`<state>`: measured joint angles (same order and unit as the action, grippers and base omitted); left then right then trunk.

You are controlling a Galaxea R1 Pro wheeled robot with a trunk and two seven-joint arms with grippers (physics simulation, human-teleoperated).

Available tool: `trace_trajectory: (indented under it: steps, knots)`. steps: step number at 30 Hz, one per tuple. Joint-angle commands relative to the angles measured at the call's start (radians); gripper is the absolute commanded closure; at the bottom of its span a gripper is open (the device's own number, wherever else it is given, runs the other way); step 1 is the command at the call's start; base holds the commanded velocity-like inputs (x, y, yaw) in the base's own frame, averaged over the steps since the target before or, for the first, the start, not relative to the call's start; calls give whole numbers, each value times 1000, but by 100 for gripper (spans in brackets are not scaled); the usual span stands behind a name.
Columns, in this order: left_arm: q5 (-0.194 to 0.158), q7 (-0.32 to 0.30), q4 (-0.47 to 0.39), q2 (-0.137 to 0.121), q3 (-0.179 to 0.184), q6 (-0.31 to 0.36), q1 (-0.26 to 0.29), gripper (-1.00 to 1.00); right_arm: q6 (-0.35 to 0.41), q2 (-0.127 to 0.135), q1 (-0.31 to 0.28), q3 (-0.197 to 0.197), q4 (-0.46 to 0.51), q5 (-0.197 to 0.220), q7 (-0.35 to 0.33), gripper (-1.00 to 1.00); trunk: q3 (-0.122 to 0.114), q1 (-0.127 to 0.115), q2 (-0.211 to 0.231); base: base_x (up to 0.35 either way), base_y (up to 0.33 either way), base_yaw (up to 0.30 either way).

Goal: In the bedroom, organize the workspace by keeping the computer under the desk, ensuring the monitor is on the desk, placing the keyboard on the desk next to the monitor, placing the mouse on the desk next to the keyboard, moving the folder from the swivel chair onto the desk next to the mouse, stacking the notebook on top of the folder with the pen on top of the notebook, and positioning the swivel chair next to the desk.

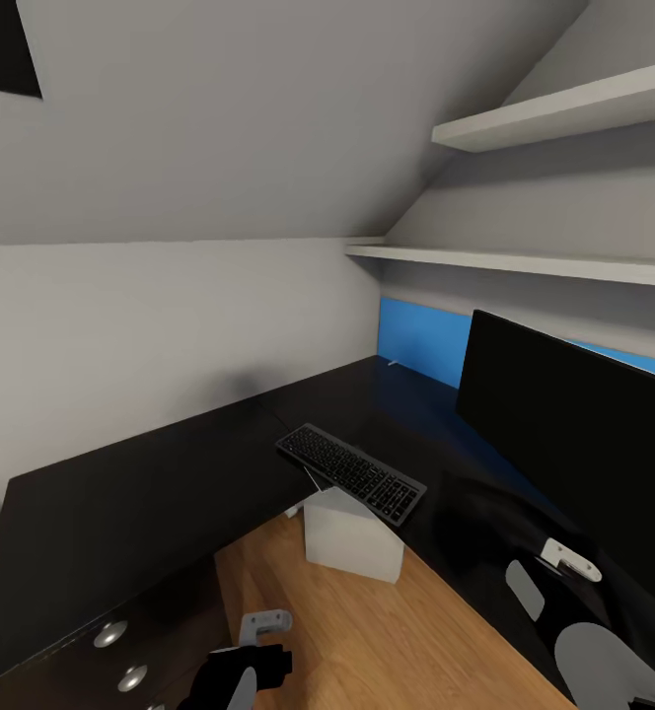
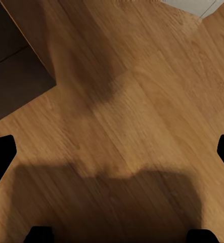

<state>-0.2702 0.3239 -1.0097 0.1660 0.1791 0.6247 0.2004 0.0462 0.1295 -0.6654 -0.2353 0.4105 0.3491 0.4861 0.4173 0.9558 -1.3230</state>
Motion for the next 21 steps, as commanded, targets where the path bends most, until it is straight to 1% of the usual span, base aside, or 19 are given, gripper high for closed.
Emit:
trace_trajectory:
  steps: [1, 4, 7, 16, 19, 21]
  knots:
    - [-11, 9, -1, 0, 2, 3, 1, -100, 4, 0, 0, 0, 2, 5, 2, 100, 1, 0, -1, 0, 0, 0]
    - [-11, 9, -1, 0, 2, 3, 1, -100, 3, -1, 0, 1, 2, 5, 1, 100, 1, 0, -1, 0, 0, 0]
    - [-11, 10, -1, 0, 2, 3, 1, -100, 2, -1, 0, 1, 3, 6, -2, 100, -8, -11, 20, 0, 0, 0]
    - [-11, 9, 0, 0, 2, 3, 1, -100, 0, -1, 0, 2, 7, 6, -3, 100, -8, -11, 20, 0, 0, 0]
    - [-12, 11, 1, 0, 2, 3, 1, -100, -6, -8, 1, 3, 36, 5, -1, 100, -8, -11, 20, 0, 0, 0]
    - [-12, 12, 2, 0, 2, 3, 1, -100, -11, -22, 1, 4, 54, 2, 1, 100, -8, -11, 20, 0, 0, 0]
